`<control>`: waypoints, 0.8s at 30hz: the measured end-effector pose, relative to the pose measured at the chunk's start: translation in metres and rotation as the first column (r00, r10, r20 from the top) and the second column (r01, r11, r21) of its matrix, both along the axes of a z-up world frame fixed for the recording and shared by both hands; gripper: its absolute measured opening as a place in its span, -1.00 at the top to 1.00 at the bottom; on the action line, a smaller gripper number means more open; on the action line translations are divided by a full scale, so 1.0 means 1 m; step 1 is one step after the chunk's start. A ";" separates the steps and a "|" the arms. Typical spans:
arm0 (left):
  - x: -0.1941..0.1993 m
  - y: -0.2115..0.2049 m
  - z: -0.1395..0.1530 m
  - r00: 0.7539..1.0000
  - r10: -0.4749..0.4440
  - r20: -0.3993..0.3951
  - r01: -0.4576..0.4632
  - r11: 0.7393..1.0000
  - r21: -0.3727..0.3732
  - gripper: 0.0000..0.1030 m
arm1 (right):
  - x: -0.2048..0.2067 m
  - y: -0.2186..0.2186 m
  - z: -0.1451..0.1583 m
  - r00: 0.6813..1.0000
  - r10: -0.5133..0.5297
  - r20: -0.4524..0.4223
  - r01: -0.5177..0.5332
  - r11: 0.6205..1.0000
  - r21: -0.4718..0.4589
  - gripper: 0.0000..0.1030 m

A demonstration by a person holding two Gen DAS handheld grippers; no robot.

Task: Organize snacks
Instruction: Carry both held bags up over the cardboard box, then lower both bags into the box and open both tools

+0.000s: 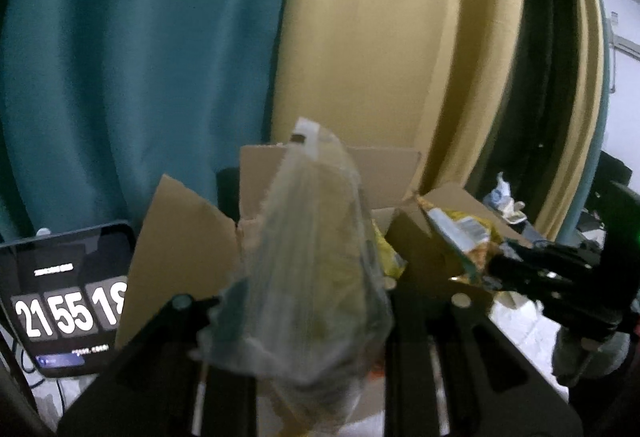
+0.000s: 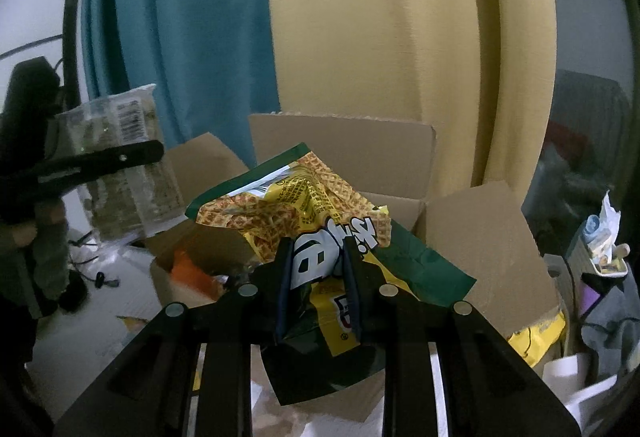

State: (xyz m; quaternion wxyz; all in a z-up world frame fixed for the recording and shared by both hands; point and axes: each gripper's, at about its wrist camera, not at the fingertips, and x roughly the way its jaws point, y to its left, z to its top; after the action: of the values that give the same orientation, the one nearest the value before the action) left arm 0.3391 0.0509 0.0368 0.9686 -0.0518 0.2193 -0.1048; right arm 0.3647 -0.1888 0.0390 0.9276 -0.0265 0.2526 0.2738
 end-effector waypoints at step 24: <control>0.030 0.052 0.004 0.992 0.125 -0.008 -0.125 0.991 -0.043 -0.70 | 0.060 0.074 -0.002 0.998 0.049 -0.027 -0.049 0.998 -0.028 0.50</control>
State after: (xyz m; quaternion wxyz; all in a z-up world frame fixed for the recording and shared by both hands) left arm 0.3691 0.1033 0.0403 0.9714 -0.0866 0.2159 -0.0485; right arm 0.4251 -0.1149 0.0370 0.9168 -0.0426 0.2680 0.2931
